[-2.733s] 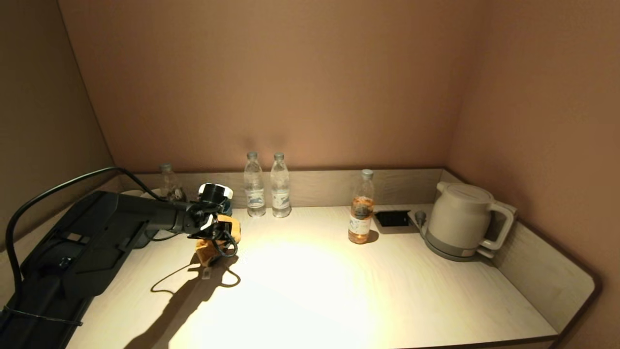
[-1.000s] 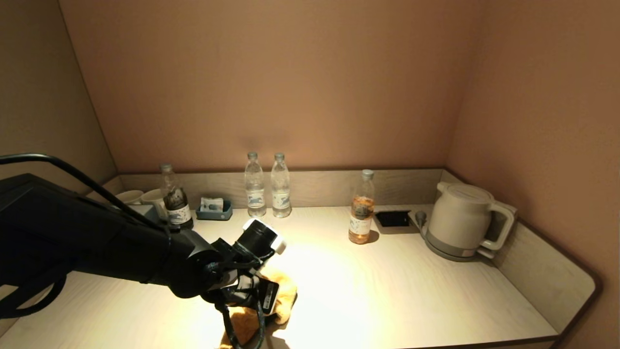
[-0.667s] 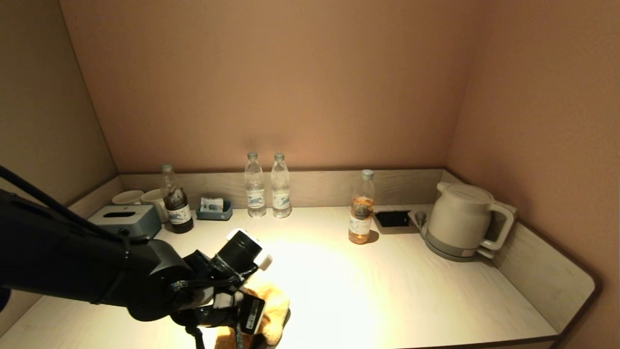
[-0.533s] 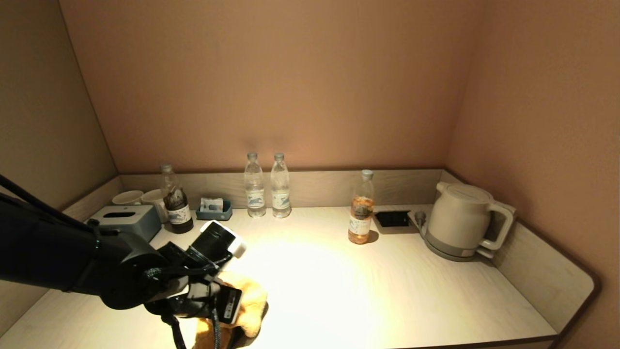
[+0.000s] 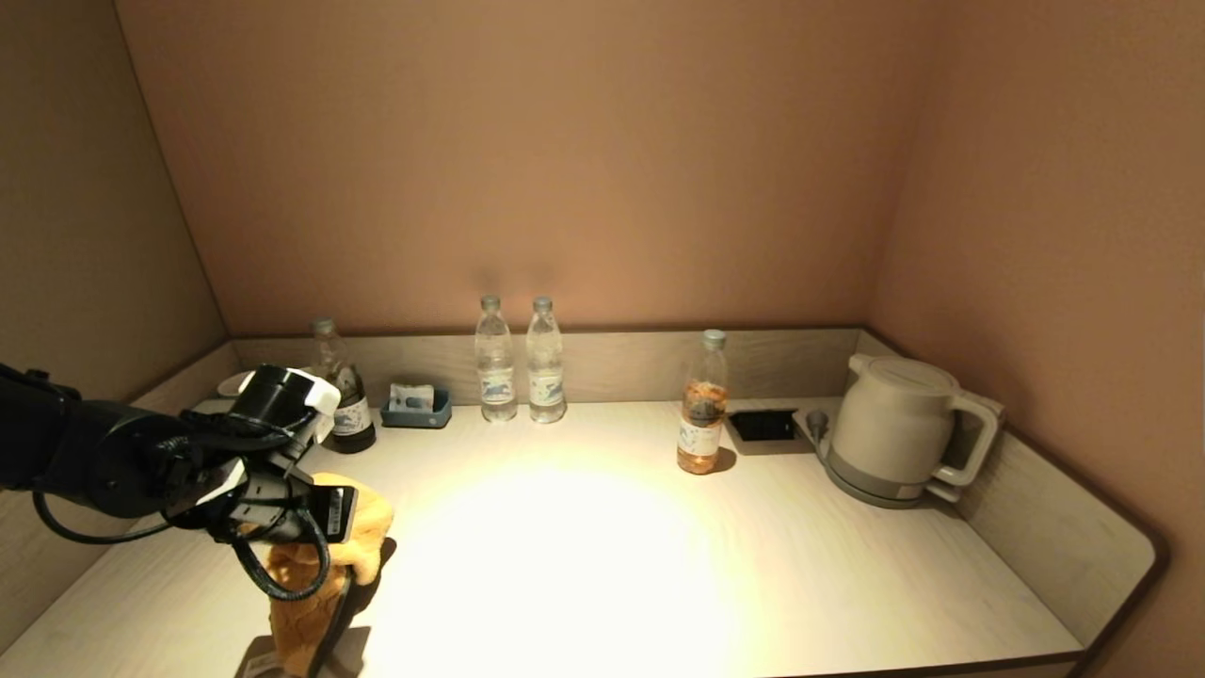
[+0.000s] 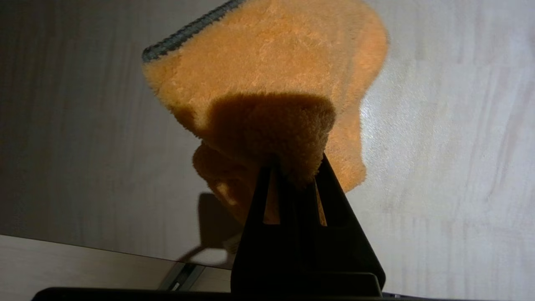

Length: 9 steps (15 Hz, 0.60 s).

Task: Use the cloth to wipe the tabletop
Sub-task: Place the tablecloth

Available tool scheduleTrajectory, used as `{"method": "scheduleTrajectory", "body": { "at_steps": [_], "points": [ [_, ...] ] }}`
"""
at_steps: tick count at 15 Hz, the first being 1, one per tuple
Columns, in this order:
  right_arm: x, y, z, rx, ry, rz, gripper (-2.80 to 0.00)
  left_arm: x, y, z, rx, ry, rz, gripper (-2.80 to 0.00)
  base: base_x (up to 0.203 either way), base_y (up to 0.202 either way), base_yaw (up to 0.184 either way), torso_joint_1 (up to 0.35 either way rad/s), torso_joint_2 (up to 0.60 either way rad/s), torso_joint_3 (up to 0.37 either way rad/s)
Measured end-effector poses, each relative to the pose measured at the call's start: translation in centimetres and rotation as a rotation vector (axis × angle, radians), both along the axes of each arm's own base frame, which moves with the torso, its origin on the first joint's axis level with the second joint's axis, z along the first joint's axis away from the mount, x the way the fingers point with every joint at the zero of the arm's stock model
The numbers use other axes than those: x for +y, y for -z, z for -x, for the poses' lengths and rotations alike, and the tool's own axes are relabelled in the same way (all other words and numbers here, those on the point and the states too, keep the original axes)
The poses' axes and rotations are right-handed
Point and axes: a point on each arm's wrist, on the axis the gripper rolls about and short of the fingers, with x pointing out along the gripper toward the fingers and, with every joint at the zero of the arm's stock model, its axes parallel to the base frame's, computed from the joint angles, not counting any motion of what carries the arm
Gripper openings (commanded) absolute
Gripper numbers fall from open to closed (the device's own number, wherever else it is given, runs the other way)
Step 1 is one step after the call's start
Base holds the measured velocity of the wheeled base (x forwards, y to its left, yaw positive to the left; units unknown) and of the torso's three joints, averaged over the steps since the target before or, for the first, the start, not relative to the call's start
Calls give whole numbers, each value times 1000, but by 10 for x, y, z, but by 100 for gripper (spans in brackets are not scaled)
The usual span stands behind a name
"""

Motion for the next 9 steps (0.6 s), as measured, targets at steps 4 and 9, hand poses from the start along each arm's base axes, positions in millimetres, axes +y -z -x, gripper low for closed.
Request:
{"method": "scheduleTrajectory", "body": {
  "at_steps": [4,9],
  "points": [
    [0,0,0,0,0,0,-280,72,-42,-11,-144,-207,7,-280,0,0,0,0,0,0],
    [0,0,0,0,1,0,-280,152,-56,-21,-193,-412,-31,-280,0,0,0,0,0,0]
  ]
}}
